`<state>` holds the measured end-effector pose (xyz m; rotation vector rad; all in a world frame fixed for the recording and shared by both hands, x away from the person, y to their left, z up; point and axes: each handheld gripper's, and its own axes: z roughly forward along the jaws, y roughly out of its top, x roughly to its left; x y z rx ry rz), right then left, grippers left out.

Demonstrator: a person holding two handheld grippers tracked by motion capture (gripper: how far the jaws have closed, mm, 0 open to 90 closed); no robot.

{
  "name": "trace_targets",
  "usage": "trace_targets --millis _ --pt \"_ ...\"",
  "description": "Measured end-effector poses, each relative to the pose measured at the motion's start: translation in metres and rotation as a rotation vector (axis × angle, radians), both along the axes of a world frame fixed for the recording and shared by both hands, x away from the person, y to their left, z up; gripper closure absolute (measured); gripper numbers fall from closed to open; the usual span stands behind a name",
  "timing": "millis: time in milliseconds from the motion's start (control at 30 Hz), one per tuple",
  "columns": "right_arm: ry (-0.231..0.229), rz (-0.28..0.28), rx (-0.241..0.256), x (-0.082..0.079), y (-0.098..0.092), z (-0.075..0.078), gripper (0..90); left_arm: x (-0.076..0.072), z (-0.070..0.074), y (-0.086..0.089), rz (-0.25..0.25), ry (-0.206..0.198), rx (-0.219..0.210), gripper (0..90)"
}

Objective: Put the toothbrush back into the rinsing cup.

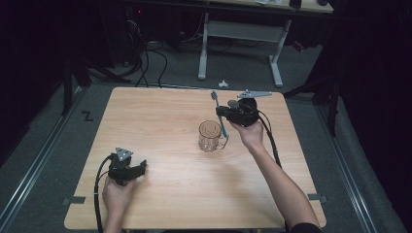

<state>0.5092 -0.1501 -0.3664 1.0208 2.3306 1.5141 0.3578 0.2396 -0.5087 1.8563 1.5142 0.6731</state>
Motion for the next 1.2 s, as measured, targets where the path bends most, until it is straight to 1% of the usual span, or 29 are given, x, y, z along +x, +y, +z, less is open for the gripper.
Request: trace_targets --millis 700,1200 --pt "0.001 -0.001 0.006 -0.008 -0.012 -0.002 79.5 0.0 0.0 0.0 0.0 0.0 0.0 29.7" --pt "-0.007 -0.004 0.007 -0.013 -0.02 -0.002 79.5 0.0 0.0 0.0 0.0 0.0 0.001 29.7"
